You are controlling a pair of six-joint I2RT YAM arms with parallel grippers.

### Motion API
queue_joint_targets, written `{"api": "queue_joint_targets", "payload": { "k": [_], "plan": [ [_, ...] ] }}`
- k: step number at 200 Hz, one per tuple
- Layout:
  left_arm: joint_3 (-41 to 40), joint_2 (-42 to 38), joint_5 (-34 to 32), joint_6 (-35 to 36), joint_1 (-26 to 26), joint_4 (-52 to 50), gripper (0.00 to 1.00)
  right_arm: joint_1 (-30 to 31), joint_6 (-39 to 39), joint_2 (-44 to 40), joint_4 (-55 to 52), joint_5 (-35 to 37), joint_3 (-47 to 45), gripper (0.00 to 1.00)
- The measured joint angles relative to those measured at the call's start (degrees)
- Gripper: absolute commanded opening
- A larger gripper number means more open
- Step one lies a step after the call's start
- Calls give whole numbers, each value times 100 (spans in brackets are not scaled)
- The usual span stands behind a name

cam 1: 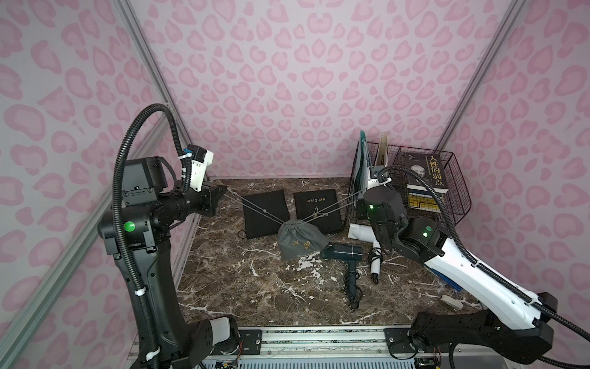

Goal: Pack away hair dryers
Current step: Place the drawstrings on both sides at the center of the board.

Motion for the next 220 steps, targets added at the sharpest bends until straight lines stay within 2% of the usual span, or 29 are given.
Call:
{"api": "queue_joint_targets", "payload": {
  "k": [55, 116, 151, 178, 220],
  "plan": [
    [474, 101, 42, -114, 0, -107, 2, 619, -37, 560, -2, -127, 437, 0],
    [-74, -90, -17, -68, 2, -101, 2, 1115, -22, 887, 105, -719, 391, 0],
    [-743, -153, 15, -70, 2, 127, 1, 1139, 138, 1137, 527, -1427, -155, 0],
    [-1580, -219, 74, -57, 0, 433, 2, 1147, 275, 1499, 911, -1982, -564, 0],
    [-2822, -221, 44, 256, -317, 809, 2, 1104, 516, 2260, 1335, -2588, -599, 0]
  ]
}}
